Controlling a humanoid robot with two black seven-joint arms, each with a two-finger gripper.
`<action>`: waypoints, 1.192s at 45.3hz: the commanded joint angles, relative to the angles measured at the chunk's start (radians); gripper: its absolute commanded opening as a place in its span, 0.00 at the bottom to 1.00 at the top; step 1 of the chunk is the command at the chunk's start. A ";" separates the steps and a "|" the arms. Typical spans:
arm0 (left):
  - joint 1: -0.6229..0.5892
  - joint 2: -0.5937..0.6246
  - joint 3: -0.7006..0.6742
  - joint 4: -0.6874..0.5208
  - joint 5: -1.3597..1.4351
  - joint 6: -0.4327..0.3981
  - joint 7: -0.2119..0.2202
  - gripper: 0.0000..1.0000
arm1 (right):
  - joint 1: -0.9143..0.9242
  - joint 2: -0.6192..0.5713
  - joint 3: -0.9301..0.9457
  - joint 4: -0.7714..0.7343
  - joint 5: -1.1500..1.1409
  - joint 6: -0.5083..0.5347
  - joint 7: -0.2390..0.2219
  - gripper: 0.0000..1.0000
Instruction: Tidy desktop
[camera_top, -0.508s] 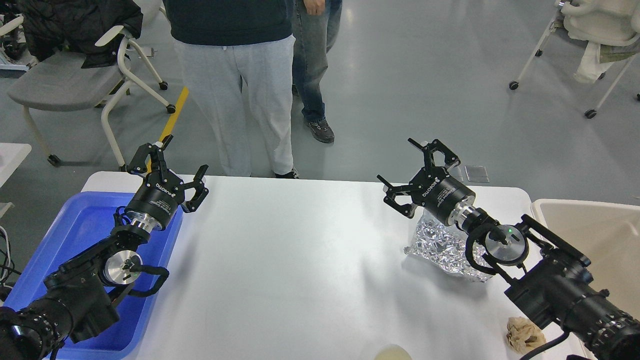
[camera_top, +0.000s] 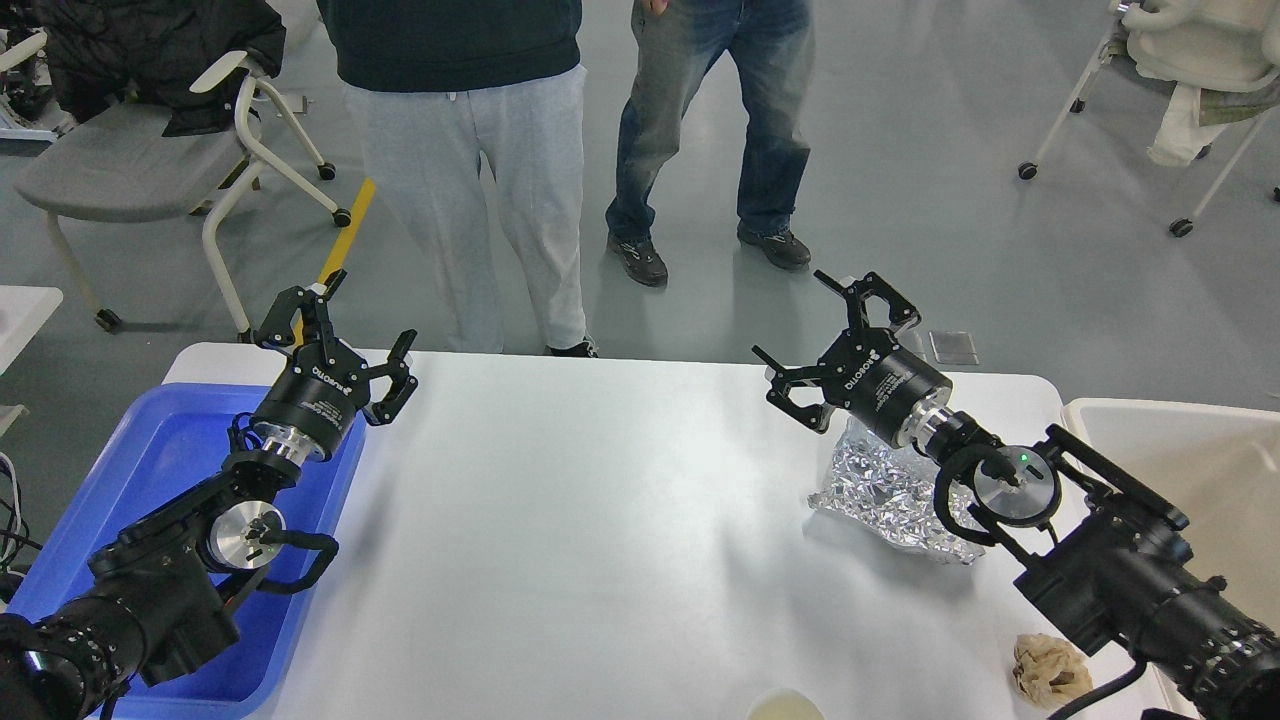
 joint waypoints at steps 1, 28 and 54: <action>0.000 0.001 0.000 0.000 0.000 0.000 0.000 1.00 | 0.001 -0.043 -0.015 0.095 -0.004 -0.036 -0.005 1.00; 0.000 0.000 0.000 0.000 0.000 0.000 0.000 1.00 | 0.277 -0.392 -0.369 0.387 -0.046 -0.204 -0.047 1.00; 0.000 0.001 0.000 0.000 0.000 0.000 0.000 1.00 | 1.104 -0.455 -1.328 0.652 0.272 -0.407 -0.068 1.00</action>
